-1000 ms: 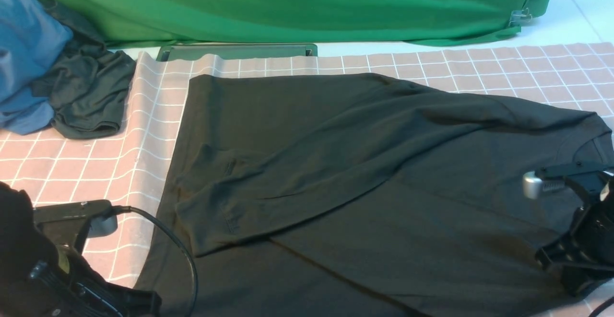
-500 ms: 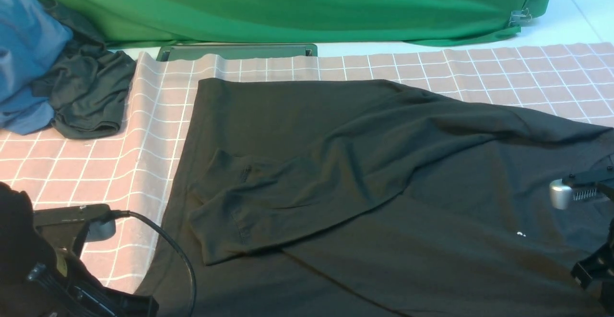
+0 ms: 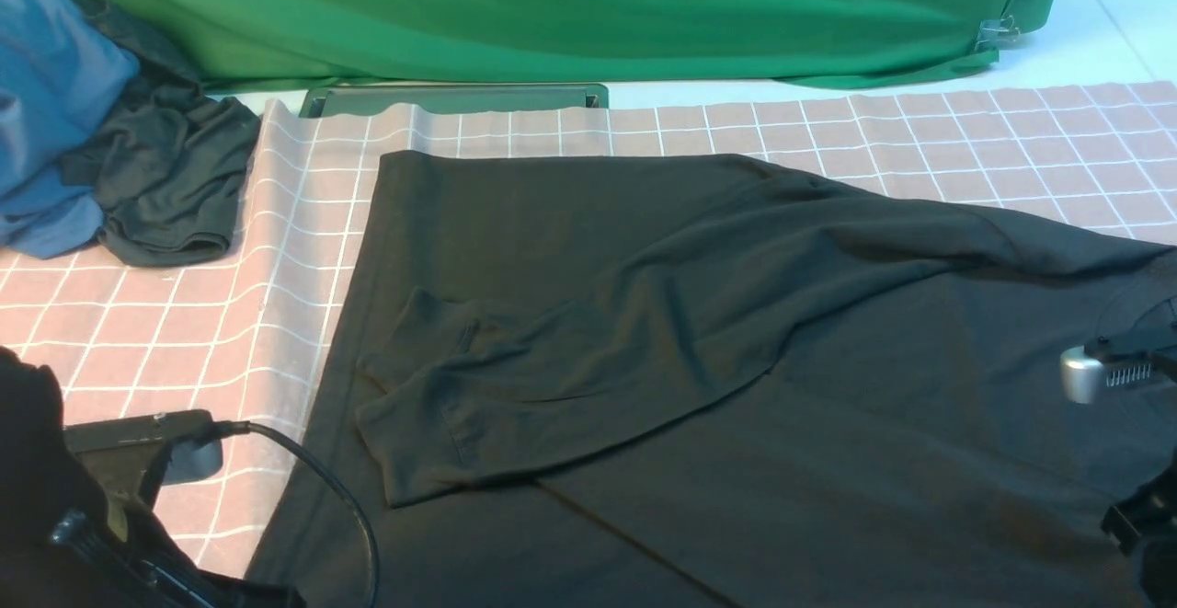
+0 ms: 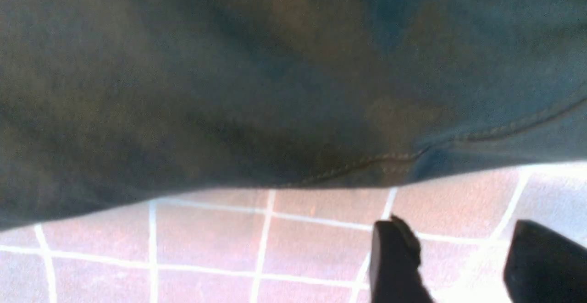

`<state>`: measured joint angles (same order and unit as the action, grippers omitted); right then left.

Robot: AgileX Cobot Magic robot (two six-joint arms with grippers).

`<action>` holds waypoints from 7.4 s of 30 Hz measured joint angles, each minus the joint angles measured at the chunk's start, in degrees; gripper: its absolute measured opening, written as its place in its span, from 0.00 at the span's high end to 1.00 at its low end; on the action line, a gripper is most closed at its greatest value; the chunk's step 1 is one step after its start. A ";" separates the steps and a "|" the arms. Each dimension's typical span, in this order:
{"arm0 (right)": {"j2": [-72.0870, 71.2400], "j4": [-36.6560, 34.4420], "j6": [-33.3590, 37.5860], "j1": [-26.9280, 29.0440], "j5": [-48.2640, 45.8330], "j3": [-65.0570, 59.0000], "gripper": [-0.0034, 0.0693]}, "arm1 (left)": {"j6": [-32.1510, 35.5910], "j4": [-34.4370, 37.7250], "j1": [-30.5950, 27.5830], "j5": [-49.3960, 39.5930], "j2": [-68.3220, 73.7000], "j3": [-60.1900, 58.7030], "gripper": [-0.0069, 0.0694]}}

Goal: Fold a long-sleeved shirt over a pink coffee tablecloth.
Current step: 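Grasp the near edge of the shirt at its hem and shoulder corners, then fold the black garment in half by bringing its near edge over to the far edge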

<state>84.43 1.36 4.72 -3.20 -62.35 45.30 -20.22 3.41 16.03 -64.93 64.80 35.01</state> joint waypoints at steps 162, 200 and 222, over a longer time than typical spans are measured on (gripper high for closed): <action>42.57 -6.69 27.68 -8.68 0.04 70.89 0.33 | -7.17 3.86 -14.98 0.49 54.87 74.25 0.89; 47.35 -4.93 23.11 -7.85 5.66 79.92 0.89 | -9.95 4.54 -17.86 5.44 56.91 76.09 0.89; 54.38 -4.94 12.97 -7.92 14.86 79.94 0.77 | -6.28 5.60 -18.30 22.03 60.59 76.09 0.79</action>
<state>138.81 -3.58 17.70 -11.11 -47.49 125.24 -26.50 9.01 -2.27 -42.90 125.38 111.10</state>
